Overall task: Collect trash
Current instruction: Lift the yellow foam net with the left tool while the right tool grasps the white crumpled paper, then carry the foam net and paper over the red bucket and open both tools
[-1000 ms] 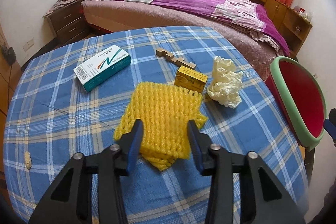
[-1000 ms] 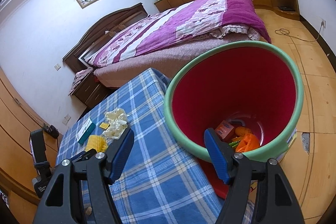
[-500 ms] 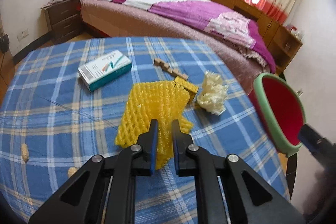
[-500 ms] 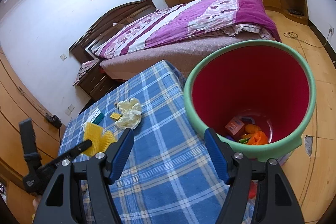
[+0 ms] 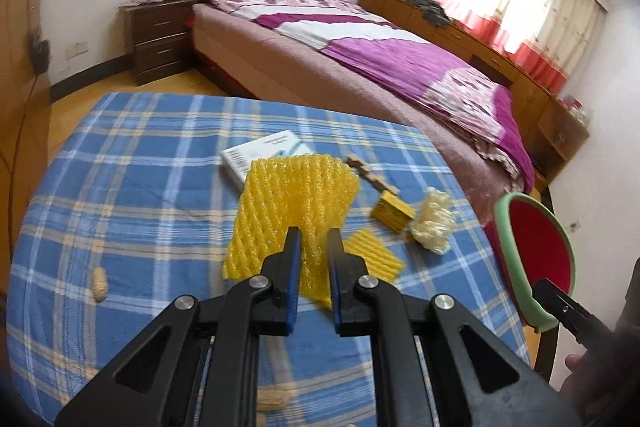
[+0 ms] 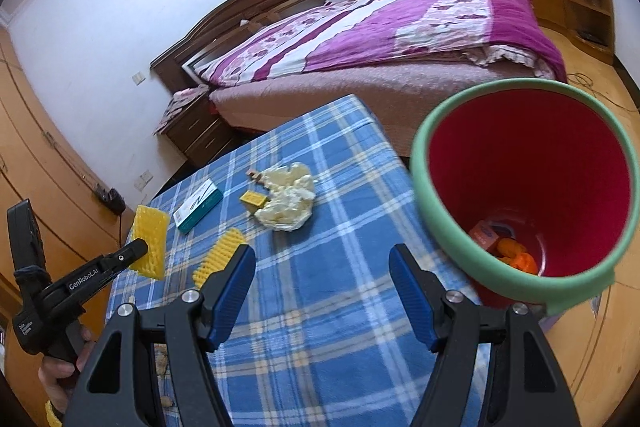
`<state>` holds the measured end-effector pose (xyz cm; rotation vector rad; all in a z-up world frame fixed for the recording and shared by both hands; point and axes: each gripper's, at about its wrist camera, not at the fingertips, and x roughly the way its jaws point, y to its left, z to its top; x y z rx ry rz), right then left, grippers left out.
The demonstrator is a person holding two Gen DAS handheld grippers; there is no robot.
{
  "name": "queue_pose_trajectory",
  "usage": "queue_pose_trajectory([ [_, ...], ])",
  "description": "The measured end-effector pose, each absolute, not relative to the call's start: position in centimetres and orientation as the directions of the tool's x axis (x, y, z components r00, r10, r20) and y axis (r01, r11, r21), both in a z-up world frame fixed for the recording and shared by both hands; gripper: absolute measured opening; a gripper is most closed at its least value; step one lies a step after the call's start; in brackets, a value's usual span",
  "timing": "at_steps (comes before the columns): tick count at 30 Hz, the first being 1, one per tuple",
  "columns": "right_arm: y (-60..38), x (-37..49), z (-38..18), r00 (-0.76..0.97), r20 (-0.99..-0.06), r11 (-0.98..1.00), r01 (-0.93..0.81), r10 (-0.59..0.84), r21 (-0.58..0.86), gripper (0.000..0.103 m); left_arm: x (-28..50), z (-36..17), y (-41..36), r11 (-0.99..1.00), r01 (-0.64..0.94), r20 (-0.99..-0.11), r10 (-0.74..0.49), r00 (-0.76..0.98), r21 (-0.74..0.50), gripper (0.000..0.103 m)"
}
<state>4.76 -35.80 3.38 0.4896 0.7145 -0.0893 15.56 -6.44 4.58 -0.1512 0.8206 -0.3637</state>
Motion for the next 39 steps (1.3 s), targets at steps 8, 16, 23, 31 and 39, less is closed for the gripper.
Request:
queue_pose_trajectory([
  [8, -34.2, 9.3, 2.6, 0.720, -0.680, 0.904, 0.189, 0.138, 0.383, 0.072, 16.9, 3.0, -4.1, 0.947, 0.154, -0.707, -0.314, 0.634, -0.283, 0.012],
  [16, -33.6, 13.5, 0.8, 0.677, -0.715, 0.909, 0.167, 0.176, 0.381, 0.072, 18.3, 1.3, -3.8, 0.953, 0.106, -0.728, -0.285, 0.624, -0.282, 0.012],
  [23, -33.4, 16.1, -1.2, 0.646, -0.741, 0.912, 0.171, 0.182, 0.373, 0.071, 19.3, 0.2, -4.0, 0.956, 0.092, -0.742, -0.275, 0.612, -0.278, 0.012],
  [31, -33.2, 17.0, -2.1, 0.647, -0.739, 0.916, 0.159, 0.185, 0.369, 0.045, 19.5, -0.2, -4.3, 0.957, 0.094, -0.752, -0.274, 0.600, -0.274, 0.012],
  [39, -33.3, 16.0, -1.5, 0.661, -0.725, 0.915, 0.143, 0.195, 0.377, 0.025, 18.5, 0.6, -4.8, 0.952, 0.114, -0.740, -0.292, 0.606, -0.283, 0.012],
])
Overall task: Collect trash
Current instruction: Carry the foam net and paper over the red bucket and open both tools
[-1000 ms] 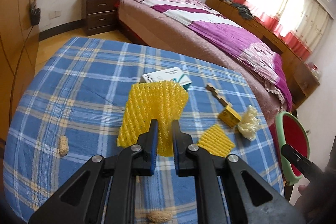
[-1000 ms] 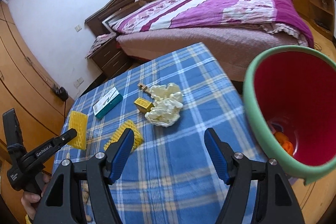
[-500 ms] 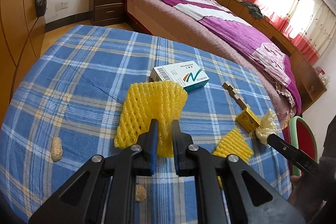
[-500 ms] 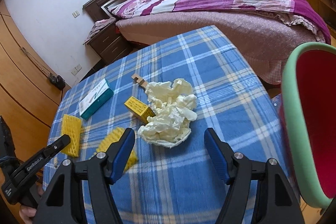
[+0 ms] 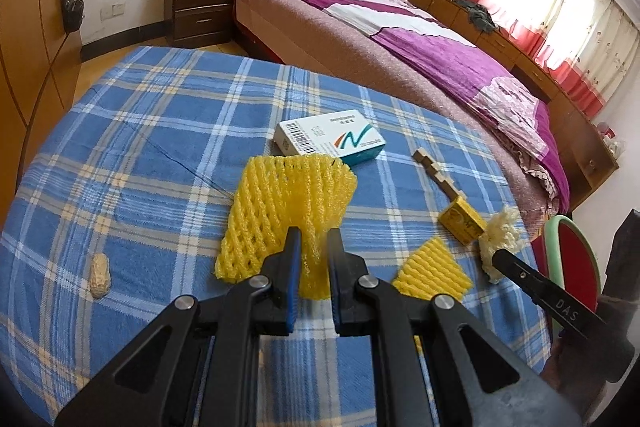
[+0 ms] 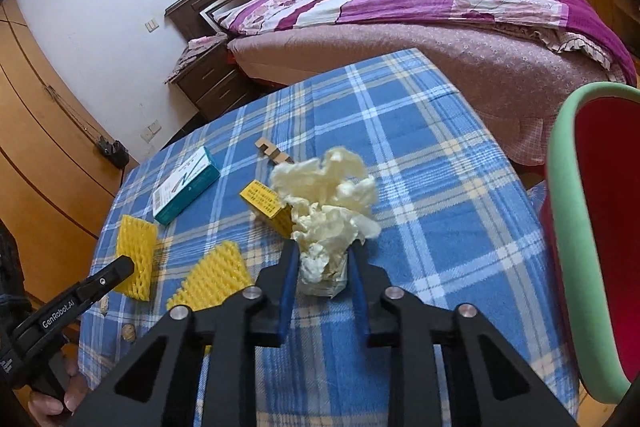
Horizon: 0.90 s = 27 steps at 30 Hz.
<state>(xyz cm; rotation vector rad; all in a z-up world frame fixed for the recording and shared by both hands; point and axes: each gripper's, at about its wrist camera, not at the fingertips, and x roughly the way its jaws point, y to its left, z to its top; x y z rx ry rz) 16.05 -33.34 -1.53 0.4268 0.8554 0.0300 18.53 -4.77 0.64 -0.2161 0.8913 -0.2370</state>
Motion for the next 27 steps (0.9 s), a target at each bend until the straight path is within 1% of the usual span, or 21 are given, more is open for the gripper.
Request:
queue_pose_trajectory([
  [13, -34.6, 11.6, 1.8, 0.723, -0.662, 0.891, 0.150, 0.197, 0.429, 0.024, 15.8, 3.4, -5.7, 0.936, 0.168, -0.698, -0.343, 0.628, -0.309, 0.012],
  [27, -36.3, 5.4, 5.9, 0.802, -0.574, 0.875, 0.150, 0.165, 0.460, 0.024, 12.0, 6.8, -8.2, 0.911, 0.270, -0.646, -0.411, 0.643, -0.312, 0.012],
])
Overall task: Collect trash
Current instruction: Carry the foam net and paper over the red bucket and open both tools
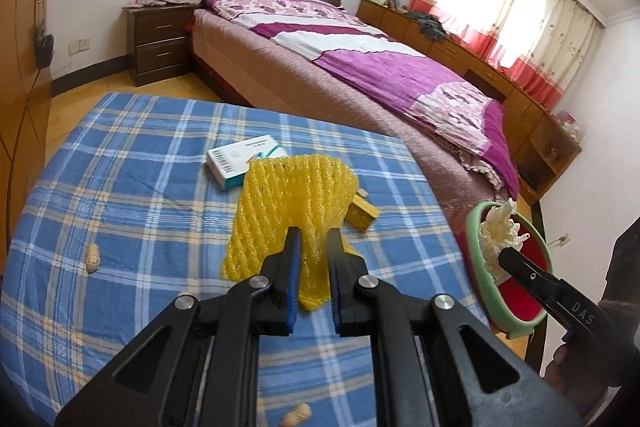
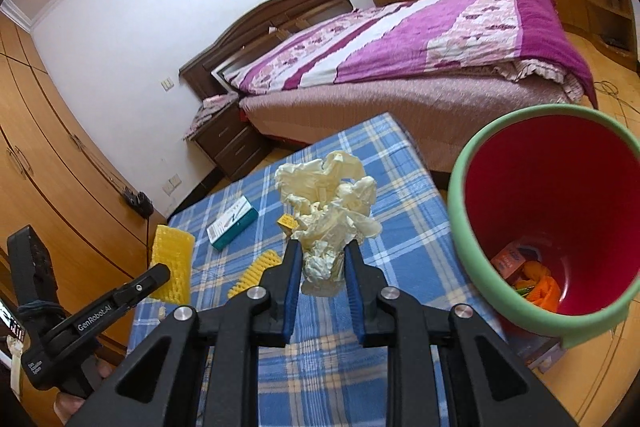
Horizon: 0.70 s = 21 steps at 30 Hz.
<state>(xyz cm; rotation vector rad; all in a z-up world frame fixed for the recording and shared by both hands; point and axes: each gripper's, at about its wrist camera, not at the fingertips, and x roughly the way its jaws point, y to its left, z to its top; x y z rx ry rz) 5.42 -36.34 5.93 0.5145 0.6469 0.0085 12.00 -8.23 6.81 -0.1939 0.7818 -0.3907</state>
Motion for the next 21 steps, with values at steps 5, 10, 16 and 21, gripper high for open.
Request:
queue_pose_trajectory([
  [5, -37.4, 3.0, 7.0, 0.828, -0.544, 0.867, 0.163, 0.140, 0.471, 0.024, 10.5, 7.9, -9.8, 0.896, 0.319, -0.630, -0.444, 0.637, -0.309, 0.012],
  [10, -39.1, 1.0, 7.7, 0.847, -0.521, 0.853, 0.190, 0.108, 0.486, 0.024, 9.3, 8.6, -11.5, 0.880, 0.364, -0.623, -0.473, 0.623, -0.305, 0.012],
  [16, -41.4, -1.2, 7.9, 0.862, -0.501, 0.832, 0.228, 0.068, 0.506, 0.024, 8.0, 9.2, -14.4, 0.859, 0.420, -0.624, -0.504, 0.597, -0.292, 0.012],
  [21, -43.4, -2.9, 7.5, 0.868, -0.495, 0.808, 0.269, 0.032, 0.524, 0.024, 7.2, 9.6, -17.4, 0.836, 0.478, -0.631, -0.528, 0.568, -0.270, 0.012],
])
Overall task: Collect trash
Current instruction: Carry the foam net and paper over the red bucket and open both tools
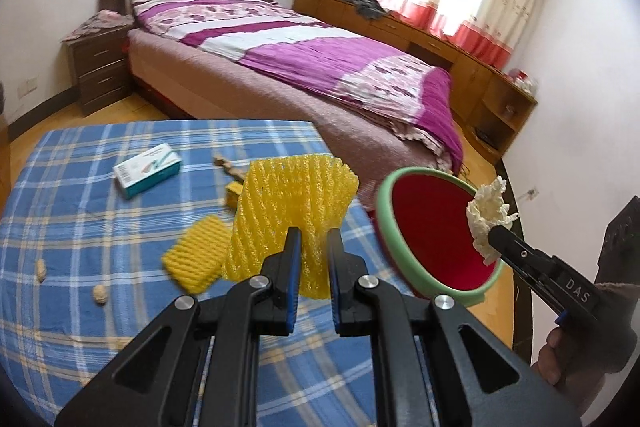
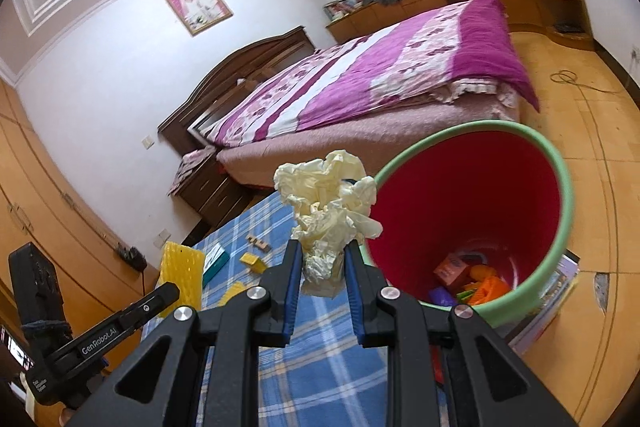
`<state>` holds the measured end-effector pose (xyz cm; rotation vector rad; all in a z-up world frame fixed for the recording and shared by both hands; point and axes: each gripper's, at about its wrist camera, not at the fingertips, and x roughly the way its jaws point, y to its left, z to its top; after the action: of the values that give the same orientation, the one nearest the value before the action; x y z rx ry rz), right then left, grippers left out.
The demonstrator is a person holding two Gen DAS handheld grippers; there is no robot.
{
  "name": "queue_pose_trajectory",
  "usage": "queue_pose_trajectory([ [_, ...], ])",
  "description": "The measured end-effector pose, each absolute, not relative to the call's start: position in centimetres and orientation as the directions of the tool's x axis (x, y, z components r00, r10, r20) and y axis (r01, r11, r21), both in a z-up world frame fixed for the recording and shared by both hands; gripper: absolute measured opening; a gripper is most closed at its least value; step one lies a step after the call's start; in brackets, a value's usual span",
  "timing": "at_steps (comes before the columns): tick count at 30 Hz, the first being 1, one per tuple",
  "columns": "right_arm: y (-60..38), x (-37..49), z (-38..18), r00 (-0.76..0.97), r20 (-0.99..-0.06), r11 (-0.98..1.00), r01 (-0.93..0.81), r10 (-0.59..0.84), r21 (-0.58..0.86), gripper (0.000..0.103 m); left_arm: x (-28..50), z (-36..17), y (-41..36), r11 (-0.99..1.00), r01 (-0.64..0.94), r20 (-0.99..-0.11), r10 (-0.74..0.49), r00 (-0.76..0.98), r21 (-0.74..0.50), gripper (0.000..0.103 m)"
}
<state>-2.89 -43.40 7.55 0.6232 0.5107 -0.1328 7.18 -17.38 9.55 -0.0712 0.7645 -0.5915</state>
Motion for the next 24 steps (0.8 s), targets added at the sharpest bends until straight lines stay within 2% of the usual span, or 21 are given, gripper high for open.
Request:
queue_pose_trajectory([
  [13, -49.5, -4.9, 4.7, 0.853, -0.520, 0.728, 0.382, -0.040, 0.570, 0.024, 6.6, 8.4, -26.0, 0.750, 0.615, -0.666, -0.590, 0.456, -0.243, 0.012],
  [24, -53.1, -4.9, 1.4, 0.818, -0.572, 0.668, 0.458, -0.058, 0.586, 0.024, 7.7, 5.9, -32.1, 0.703, 0.674, -0.719, -0.589, 0.369, -0.230, 0.012],
])
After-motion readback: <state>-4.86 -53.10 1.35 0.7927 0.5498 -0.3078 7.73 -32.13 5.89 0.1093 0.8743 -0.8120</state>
